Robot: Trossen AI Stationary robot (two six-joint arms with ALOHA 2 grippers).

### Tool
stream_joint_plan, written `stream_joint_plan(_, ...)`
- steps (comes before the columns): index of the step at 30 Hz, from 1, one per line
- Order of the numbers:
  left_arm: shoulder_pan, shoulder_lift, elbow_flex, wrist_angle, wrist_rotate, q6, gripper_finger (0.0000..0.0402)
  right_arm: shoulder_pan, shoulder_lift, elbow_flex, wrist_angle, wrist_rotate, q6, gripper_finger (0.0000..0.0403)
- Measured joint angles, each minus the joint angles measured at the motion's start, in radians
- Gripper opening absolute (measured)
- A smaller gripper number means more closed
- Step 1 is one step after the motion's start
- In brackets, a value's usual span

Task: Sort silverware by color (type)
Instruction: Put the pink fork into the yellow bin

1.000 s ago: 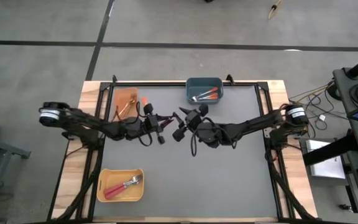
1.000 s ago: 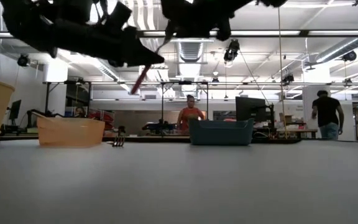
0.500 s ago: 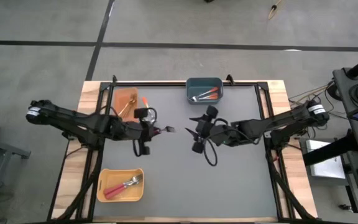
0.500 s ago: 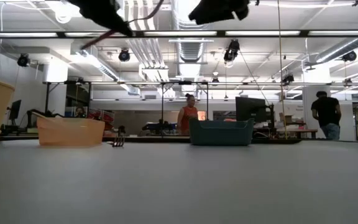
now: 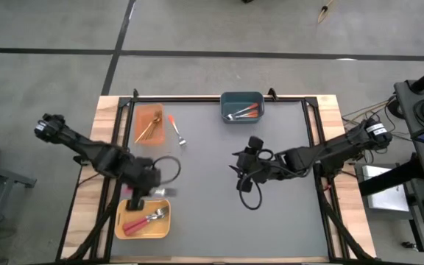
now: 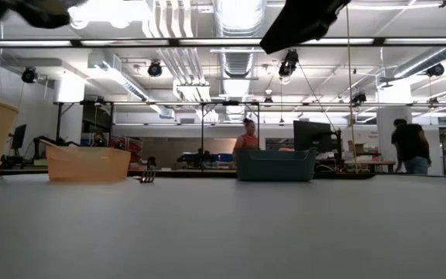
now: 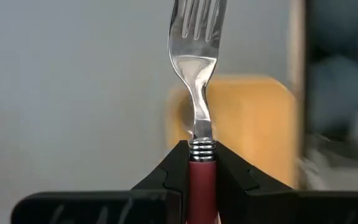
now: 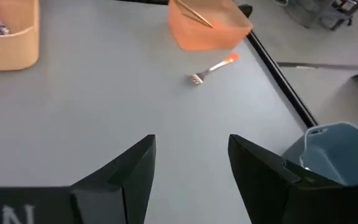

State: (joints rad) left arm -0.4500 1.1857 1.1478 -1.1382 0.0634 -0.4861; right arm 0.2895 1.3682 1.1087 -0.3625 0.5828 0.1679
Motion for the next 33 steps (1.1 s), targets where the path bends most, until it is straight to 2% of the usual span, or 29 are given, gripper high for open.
stream_joint_plan(2, -0.062, 0.002, -0.017, 0.002, 0.059, -0.08, 0.003, -0.002, 0.001, -0.007, 0.001, 0.001, 0.017, 0.0194)
stream_joint_plan(9, -0.219, 0.01, -0.084, 0.002, 0.074, -0.32, 0.003, -0.001, 0.006, -0.014, 0.003, 0.0, 0.021, 0.0194)
stream_joint_plan(15, -0.263, 0.008, -0.11, 0.021, 0.033, -0.491, 0.003, 0.001, 0.006, -0.014, 0.003, 0.0, 0.02, 0.0194)
stream_joint_plan(19, -0.286, 0.008, -0.148, 0.107, 0.023, -0.591, 0.003, 0.001, 0.007, -0.014, 0.003, 0.0, 0.019, 0.0194)
stream_joint_plan(26, -0.342, 0.008, -0.207, 0.192, -0.009, -0.709, 0.003, 0.001, 0.007, -0.017, 0.003, 0.001, 0.025, 0.0194)
stream_joint_plan(33, -0.35, 0.008, -0.286, 0.293, -0.028, -0.785, 0.0034, 0.001, 0.007, -0.017, 0.003, 0.001, 0.042, 0.0194)
